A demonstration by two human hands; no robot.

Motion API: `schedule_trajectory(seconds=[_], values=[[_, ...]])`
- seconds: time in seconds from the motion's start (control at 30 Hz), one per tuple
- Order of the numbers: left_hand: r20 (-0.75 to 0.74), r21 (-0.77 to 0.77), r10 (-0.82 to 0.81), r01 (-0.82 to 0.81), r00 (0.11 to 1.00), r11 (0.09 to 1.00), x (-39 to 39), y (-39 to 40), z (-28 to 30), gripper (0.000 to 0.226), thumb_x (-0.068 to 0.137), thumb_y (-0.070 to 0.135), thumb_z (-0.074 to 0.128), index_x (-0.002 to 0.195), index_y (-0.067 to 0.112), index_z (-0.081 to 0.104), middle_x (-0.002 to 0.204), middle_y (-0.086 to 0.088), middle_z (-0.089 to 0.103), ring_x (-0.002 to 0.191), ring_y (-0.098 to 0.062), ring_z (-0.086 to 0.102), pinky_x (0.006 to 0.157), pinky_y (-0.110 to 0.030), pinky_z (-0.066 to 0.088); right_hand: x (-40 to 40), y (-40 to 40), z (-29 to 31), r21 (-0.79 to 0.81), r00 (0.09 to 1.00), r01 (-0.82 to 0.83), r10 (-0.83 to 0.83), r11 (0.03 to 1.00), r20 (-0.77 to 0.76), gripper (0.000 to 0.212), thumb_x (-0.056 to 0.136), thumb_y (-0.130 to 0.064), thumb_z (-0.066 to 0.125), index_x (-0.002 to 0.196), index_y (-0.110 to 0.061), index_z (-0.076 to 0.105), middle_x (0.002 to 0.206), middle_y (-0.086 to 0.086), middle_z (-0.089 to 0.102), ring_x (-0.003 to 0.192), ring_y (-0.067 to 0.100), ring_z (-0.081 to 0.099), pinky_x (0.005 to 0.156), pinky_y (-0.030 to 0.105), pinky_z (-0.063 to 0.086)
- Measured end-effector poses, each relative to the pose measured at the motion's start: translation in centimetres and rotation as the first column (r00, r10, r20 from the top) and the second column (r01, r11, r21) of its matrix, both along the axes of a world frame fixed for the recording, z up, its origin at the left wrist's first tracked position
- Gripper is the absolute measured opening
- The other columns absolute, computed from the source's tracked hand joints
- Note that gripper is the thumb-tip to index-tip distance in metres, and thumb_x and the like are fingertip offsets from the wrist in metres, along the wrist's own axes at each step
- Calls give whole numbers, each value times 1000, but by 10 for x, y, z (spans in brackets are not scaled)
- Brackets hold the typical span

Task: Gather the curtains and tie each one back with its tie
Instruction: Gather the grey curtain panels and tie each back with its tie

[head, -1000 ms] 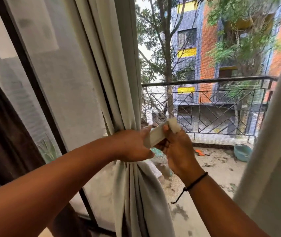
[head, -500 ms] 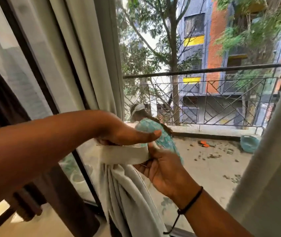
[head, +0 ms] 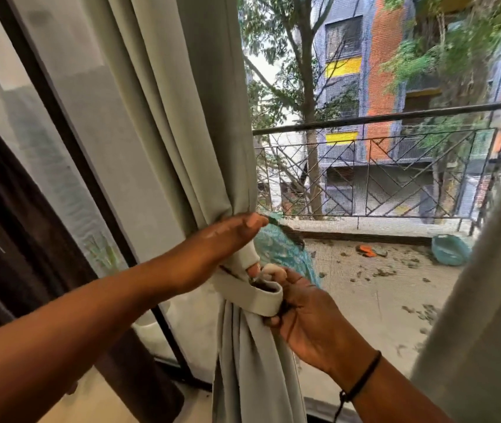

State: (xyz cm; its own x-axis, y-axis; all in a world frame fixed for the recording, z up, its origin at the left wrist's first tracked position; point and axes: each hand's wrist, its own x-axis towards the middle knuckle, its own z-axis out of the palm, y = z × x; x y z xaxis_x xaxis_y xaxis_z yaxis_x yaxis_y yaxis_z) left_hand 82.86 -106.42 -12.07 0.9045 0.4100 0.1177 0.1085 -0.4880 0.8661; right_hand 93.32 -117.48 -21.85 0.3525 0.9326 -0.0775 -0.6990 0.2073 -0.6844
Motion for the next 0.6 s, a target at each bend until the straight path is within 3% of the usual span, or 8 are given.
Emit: schedule_trajectory(seconds=[0.13, 0.23, 0.3, 0.37, 0.4, 0.47, 0.53, 0.6], values=[[-15, 91, 6, -5, 1000, 996, -14, -7, -9, 77, 60, 90, 45, 121, 44, 58, 130, 19, 57, 125, 3, 47, 107, -27, 34, -4, 1, 4, 0, 979, -65, 63, 998, 192, 13, 74, -14, 61, 83, -8, 69, 77, 9, 68, 61, 16, 58, 50, 25, 44], [-50, 300, 60, -42, 997, 953, -22, -18, -9, 76, 66, 91, 33, 129, 50, 44, 109, 15, 66, 107, 7, 56, 100, -21, 35, -5, 6, 4, -29, 973, -33, 39, 999, 226, 26, 62, -11, 73, 86, -2, 67, 76, 13, 67, 59, 18, 60, 50, 24, 49], [-128, 603, 109, -10, 986, 798, -26, -31, -10, 75, 74, 84, 21, 138, 47, 27, 90, 17, 66, 94, 7, 56, 96, -22, 31, -8, 10, 6, -21, 973, 4, 1, 1000, 230, 31, 60, -7, 79, 86, -1, 64, 74, 14, 66, 57, 19, 62, 49, 24, 52], [-111, 805, 195, -27, 975, 593, -27, -50, -12, 73, 80, 72, 19, 145, 39, 10, 102, 19, 65, 108, -1, 52, 104, -30, 26, -11, 14, 7, -15, 983, 57, -53, 998, 174, 21, 66, -1, 73, 83, -1, 60, 65, 12, 65, 53, 19, 62, 47, 25, 52], [-64, 865, 228, -60, 971, 498, -27, -56, -17, 71, 82, 65, 21, 145, 34, 7, 114, 12, 64, 115, -12, 52, 105, -35, 26, -13, 15, 9, -15, 991, 74, -72, 997, 116, 19, 67, 0, 69, 82, -2, 58, 63, 11, 64, 51, 19, 62, 46, 24, 52], [10, 925, 255, -106, 967, 364, -23, -58, -27, 64, 86, 51, 30, 142, 22, 18, 105, -2, 69, 97, -22, 63, 93, -40, 40, -15, 22, 9, 16, 995, 91, -91, 996, -40, 20, 61, -4, 66, 79, -3, 58, 63, 12, 63, 49, 20, 61, 45, 25, 52], [120, 873, 265, -229, 957, 431, -19, -54, -28, 51, 90, 37, 38, 137, 20, 26, 83, -1, 70, 73, -22, 65, 74, -32, 44, -16, 28, 7, 49, 983, 100, -91, 994, -158, 20, 61, -6, 65, 80, -5, 59, 66, 13, 63, 52, 21, 61, 48, 27, 53], [238, 666, 333, -403, 912, 627, -19, -51, -25, 41, 96, 27, 40, 133, 28, 24, 77, 2, 64, 66, -20, 61, 58, -24, 36, -17, 34, 3, 78, 978, 102, -85, 992, -192, 28, 69, -7, 64, 97, -1, 60, 77, 15, 65, 58, 22, 64, 50, 29, 55]])
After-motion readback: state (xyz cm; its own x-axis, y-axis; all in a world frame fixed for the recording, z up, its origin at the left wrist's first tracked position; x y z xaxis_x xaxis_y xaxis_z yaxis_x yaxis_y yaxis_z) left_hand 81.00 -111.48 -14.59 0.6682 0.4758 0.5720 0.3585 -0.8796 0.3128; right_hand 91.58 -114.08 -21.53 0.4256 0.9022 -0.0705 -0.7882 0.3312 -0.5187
